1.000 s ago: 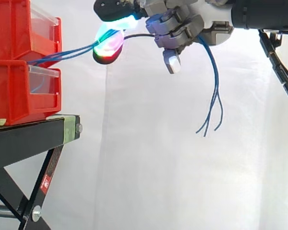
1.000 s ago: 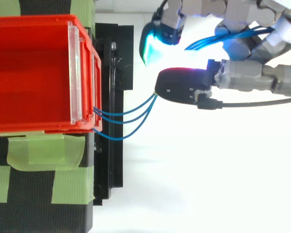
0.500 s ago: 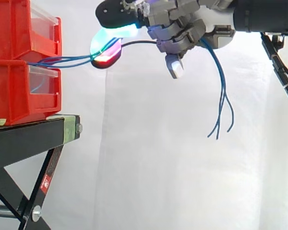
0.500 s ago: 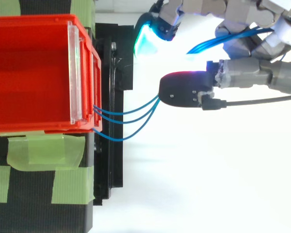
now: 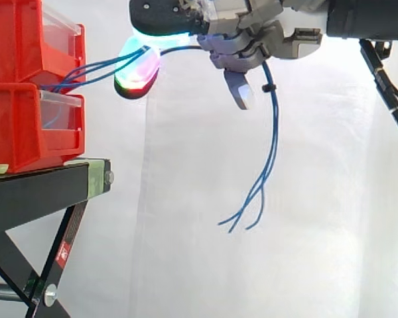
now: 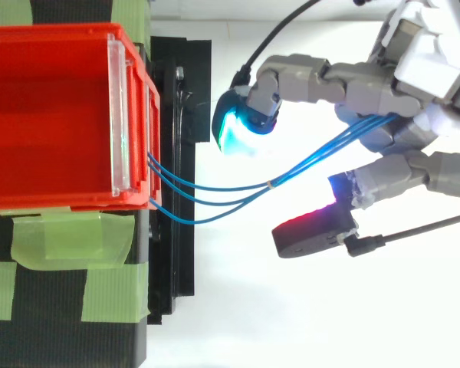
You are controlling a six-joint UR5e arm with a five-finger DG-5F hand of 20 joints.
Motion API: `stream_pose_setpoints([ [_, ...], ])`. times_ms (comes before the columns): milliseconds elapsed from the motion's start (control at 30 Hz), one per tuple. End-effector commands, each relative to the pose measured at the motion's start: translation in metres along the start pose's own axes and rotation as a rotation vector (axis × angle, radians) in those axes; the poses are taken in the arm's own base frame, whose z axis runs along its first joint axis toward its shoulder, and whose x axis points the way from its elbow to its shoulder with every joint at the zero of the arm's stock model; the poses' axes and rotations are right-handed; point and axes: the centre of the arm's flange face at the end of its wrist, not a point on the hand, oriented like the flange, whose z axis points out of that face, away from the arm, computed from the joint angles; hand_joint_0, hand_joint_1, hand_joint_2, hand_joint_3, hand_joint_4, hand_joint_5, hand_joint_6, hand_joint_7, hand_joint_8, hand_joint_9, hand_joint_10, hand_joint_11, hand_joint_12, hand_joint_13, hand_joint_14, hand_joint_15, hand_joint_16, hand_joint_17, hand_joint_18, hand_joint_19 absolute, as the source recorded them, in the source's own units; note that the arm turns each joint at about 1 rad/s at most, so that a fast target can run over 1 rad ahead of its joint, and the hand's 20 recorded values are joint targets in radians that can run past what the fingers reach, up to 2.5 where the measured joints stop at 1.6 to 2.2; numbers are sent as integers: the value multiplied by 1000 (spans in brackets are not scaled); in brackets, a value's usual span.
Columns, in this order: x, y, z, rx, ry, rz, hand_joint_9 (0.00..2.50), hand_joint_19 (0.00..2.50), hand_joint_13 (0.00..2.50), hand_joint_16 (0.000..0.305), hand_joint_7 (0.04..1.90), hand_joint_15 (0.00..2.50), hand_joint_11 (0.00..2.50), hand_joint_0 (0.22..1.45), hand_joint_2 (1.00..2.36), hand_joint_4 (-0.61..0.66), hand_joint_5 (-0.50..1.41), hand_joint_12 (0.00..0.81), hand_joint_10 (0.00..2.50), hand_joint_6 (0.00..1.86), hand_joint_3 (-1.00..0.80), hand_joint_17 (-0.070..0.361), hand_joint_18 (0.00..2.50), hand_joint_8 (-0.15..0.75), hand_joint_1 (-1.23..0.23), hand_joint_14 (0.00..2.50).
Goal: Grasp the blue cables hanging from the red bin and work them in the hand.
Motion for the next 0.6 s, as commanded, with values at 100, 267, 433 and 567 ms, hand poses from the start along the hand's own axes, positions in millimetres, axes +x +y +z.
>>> stream_pose_setpoints([
  [100, -13, 5, -3, -13, -15, -7, 1601, 559, 1747, 186, 1261, 1461, 2500, 950, 1017, 293, 248, 470, 2500, 5, -638, 139, 2483, 350, -534, 2500],
  [267, -13, 4, -3, -11, -15, -21, 1601, 559, 1747, 186, 1279, 1461, 2500, 968, 1018, 292, 268, 470, 2500, 4, -625, 139, 2483, 350, -537, 2500],
  [433, -14, 3, -2, 2, -26, -20, 1601, 559, 1747, 186, 1289, 1461, 2500, 1006, 1021, 294, 283, 470, 2500, 4, -560, 139, 2483, 350, -549, 2500],
  [567, -14, 3, -3, 9, -30, -20, 1601, 559, 1747, 186, 1290, 1461, 2500, 1018, 1022, 297, 284, 470, 2500, 4, -528, 139, 2483, 350, -552, 2500],
])
